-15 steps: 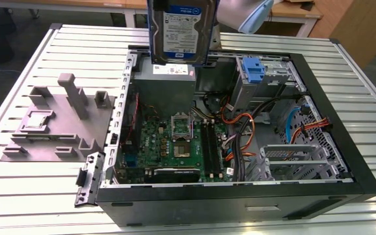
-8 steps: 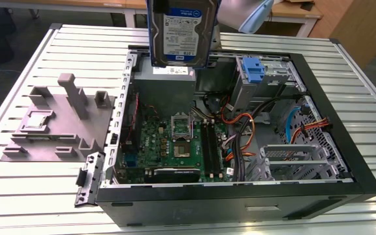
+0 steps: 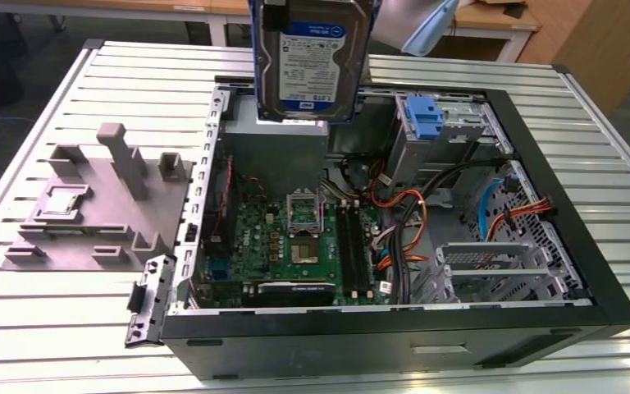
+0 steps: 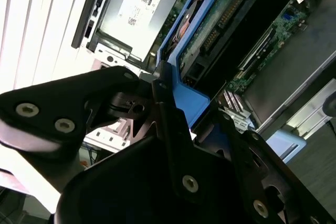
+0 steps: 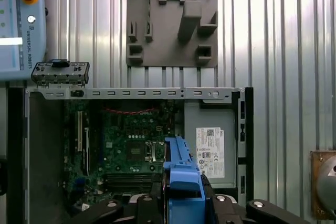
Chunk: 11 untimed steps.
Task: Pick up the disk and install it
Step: 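Pick up the disk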
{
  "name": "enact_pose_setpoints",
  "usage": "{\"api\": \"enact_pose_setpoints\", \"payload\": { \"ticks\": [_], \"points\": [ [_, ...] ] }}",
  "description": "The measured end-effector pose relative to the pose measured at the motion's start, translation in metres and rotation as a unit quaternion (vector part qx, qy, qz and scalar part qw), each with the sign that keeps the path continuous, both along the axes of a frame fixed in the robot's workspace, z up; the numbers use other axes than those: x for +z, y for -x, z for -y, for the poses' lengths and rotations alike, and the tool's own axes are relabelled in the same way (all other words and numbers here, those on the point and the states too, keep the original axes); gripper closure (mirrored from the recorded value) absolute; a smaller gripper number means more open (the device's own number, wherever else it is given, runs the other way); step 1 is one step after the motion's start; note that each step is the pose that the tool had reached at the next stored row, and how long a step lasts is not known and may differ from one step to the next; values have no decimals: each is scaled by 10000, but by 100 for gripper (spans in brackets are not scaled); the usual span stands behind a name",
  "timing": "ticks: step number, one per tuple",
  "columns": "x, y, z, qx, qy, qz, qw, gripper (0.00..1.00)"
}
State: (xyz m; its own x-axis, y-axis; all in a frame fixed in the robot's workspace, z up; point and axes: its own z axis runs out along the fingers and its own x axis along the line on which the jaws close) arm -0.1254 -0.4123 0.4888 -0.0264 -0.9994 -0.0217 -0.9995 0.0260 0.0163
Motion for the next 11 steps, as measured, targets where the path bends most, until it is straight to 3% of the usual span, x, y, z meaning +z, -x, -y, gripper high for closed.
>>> {"api": "enact_pose_setpoints", "payload": {
  "ticks": [6,11],
  "points": [
    [-7,-174,9,0,-1,1,10000,64],
    [-16,-195,92,-1,0,0,10000,64]
  ]
}}
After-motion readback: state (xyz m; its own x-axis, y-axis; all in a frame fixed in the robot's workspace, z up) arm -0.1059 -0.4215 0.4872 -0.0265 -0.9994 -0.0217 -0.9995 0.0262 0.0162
